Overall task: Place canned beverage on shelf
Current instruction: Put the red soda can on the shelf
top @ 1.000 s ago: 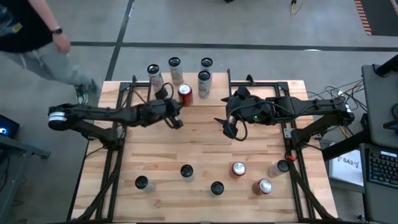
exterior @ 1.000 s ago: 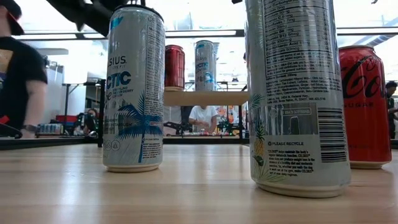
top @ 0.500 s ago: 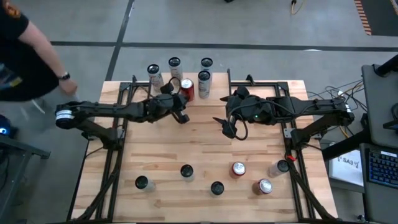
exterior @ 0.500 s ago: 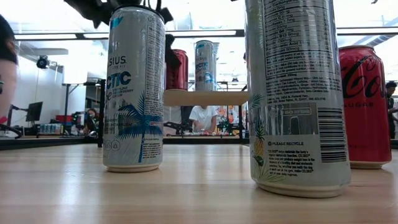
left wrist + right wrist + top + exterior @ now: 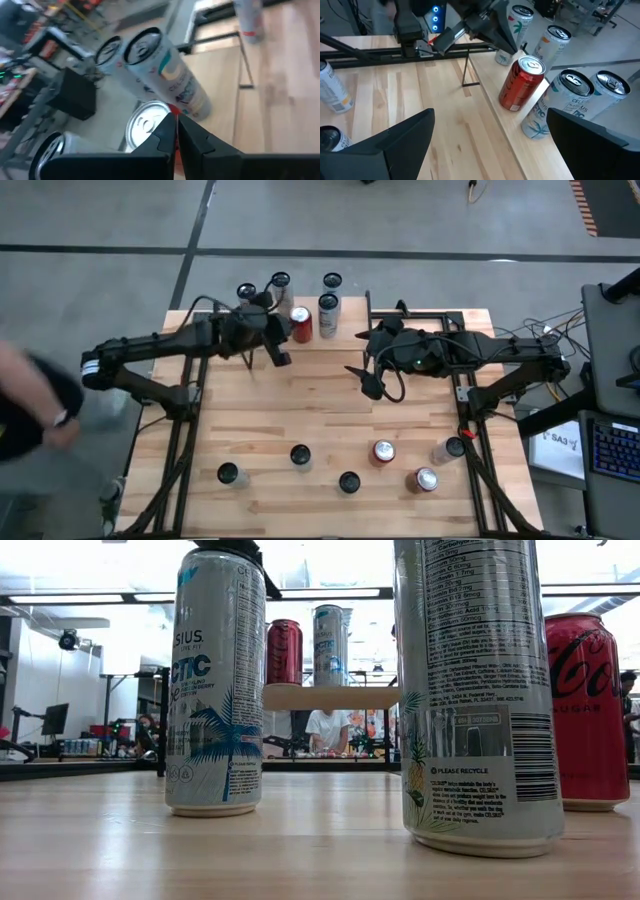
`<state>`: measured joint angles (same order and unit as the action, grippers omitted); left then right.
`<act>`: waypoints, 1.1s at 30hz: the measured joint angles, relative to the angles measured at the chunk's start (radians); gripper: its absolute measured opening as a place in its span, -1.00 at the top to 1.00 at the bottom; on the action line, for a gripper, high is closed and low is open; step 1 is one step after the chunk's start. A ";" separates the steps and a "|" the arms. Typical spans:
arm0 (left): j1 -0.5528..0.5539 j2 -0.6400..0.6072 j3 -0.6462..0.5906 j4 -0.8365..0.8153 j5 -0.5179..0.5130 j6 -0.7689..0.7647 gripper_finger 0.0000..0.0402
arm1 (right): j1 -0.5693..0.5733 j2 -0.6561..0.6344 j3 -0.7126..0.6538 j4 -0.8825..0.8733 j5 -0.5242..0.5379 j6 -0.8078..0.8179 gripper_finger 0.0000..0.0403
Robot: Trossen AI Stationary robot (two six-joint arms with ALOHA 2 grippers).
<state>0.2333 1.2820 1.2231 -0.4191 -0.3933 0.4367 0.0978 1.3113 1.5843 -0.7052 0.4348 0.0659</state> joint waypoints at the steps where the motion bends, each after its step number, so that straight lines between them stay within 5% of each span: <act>1: 0.014 0.019 0.032 -0.036 0.015 0.011 1.00 | 0.000 0.000 0.001 -0.001 0.000 0.000 -0.86; 15: 0.105 0.216 0.211 -0.173 0.017 0.075 1.00 | 0.000 0.000 0.009 -0.076 0.001 0.023 -0.86; 33: 0.136 0.223 0.251 -0.146 0.016 0.083 1.00 | 0.000 0.000 0.009 -0.075 0.003 0.016 -0.86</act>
<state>0.3698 1.5053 1.4737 -0.5649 -0.3773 0.5198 0.0976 1.3109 1.5932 -0.7803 0.4377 0.0817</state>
